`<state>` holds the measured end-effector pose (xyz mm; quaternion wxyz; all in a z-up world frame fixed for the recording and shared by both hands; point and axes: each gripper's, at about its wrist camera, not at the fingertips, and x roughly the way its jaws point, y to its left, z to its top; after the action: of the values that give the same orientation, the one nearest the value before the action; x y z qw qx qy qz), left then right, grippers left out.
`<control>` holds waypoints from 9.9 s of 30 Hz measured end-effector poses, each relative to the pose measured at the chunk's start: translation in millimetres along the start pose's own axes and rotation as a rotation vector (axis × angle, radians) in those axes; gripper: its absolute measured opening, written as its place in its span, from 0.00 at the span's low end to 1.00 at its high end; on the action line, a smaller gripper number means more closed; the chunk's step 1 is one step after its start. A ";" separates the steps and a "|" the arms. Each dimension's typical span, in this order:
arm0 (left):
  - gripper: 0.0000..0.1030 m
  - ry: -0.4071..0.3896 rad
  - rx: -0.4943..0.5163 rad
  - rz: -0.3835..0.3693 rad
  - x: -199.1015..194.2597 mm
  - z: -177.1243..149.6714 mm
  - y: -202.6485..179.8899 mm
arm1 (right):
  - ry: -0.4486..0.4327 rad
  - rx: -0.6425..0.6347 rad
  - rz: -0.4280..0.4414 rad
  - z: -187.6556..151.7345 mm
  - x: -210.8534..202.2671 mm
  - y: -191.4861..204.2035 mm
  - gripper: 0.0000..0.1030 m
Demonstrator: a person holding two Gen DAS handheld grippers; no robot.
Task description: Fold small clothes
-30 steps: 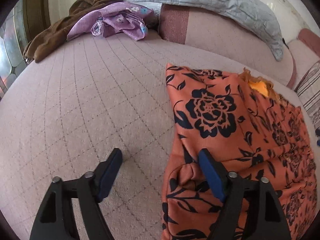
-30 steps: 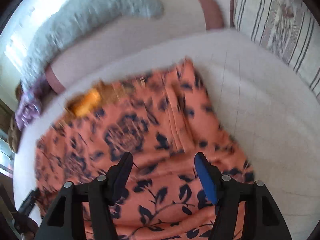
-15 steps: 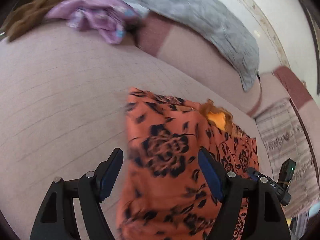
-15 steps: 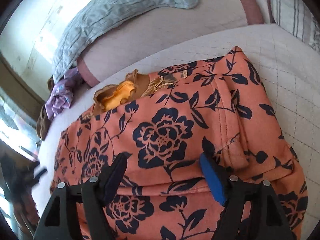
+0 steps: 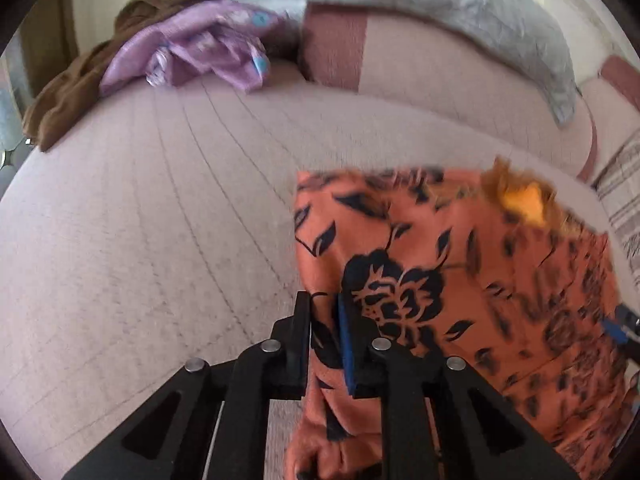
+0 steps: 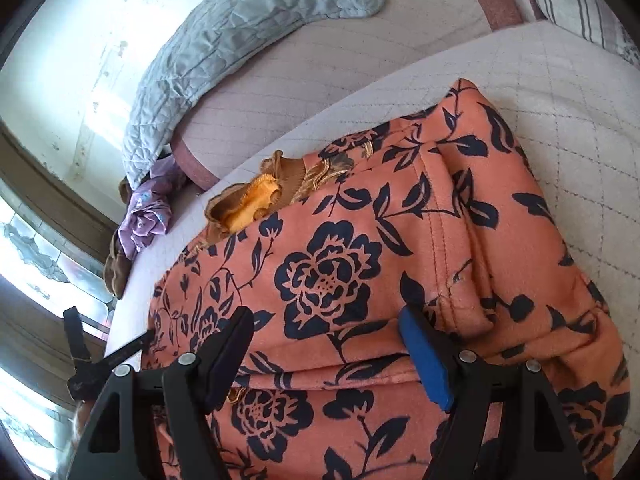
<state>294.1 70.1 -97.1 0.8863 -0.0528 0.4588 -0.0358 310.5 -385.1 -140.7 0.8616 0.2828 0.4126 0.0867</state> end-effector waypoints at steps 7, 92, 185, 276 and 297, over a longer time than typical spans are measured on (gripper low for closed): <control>0.62 -0.054 -0.056 -0.134 -6.3 22.2 9.5 | -0.026 0.058 0.107 42.2 -28.9 7.6 0.79; 0.08 0.204 -0.088 -0.162 -175.9 -271.9 32.9 | 0.440 0.068 -0.050 -183.5 -197.3 -111.2 0.37; 0.04 0.112 0.026 -0.024 -21.1 -86.1 2.3 | 0.110 -0.042 -0.269 -27.8 -110.3 -65.3 0.66; 0.78 0.014 0.225 -0.084 -98.3 -198.9 -111.9 | -0.076 0.160 -0.288 -30.2 -164.4 -61.7 0.58; 0.24 0.110 -0.184 -0.113 -114.6 -230.5 21.9 | 0.085 0.154 0.047 -178.5 -142.1 -21.4 0.76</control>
<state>40.0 90.7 -139.3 0.8479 -0.1577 0.5041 -0.0461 81.5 -382.9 -147.8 0.8166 0.3540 0.4476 0.0868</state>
